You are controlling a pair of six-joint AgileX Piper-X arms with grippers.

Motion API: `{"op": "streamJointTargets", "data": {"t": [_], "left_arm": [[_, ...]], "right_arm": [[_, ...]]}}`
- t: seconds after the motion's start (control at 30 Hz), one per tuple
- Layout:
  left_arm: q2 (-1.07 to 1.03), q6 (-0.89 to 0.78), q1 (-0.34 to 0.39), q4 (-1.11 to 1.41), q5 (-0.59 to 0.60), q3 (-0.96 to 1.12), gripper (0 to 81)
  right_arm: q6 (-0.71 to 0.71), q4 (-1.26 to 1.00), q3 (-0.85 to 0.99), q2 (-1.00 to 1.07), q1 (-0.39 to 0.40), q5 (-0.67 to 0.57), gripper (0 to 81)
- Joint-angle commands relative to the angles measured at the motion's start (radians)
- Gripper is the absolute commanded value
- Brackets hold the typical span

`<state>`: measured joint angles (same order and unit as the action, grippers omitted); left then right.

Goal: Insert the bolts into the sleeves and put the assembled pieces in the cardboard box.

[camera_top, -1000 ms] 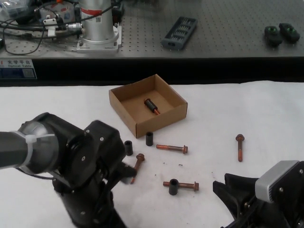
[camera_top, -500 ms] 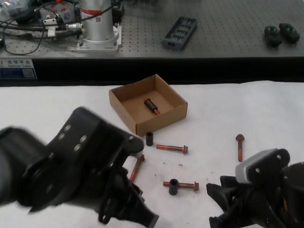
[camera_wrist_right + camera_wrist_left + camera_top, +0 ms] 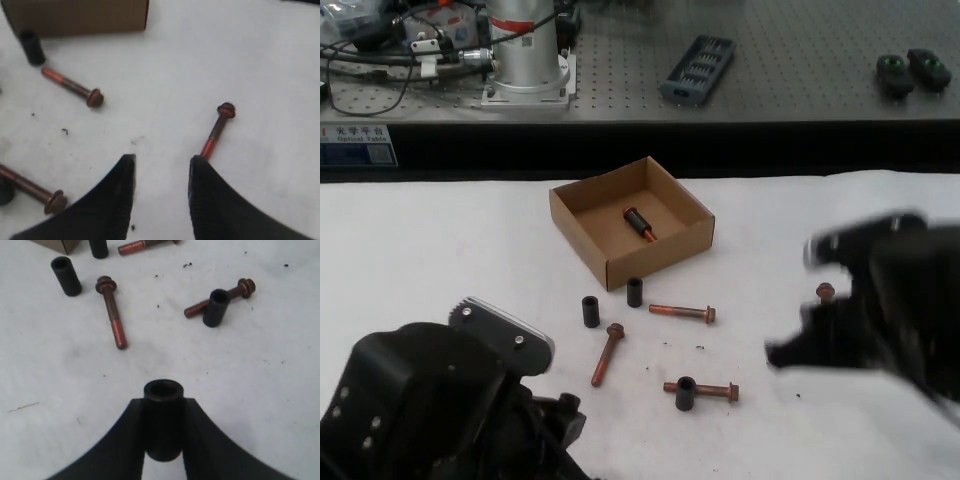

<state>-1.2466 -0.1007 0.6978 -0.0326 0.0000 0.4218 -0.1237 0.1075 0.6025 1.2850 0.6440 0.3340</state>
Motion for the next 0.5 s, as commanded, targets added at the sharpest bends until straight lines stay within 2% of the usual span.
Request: {"op": "streamJointTargets", "data": {"t": [0.0,0.27,0.47], "left_arm": [[0.047,-0.029,0.004,0.081,-0.059,-0.018,0.7],[0.092,-0.029,0.004,0.079,-0.111,-0.029,0.7],[0.17,-0.03,0.004,0.104,-0.148,-0.065,0.7]], "right_arm": [[0.004,0.123,0.122,0.0,-0.052,0.004,27.7],[-0.06,0.414,0.415,0.101,-0.191,-0.104,27.7],[-0.067,0.569,0.532,0.263,-0.267,-0.142,27.7]]}}
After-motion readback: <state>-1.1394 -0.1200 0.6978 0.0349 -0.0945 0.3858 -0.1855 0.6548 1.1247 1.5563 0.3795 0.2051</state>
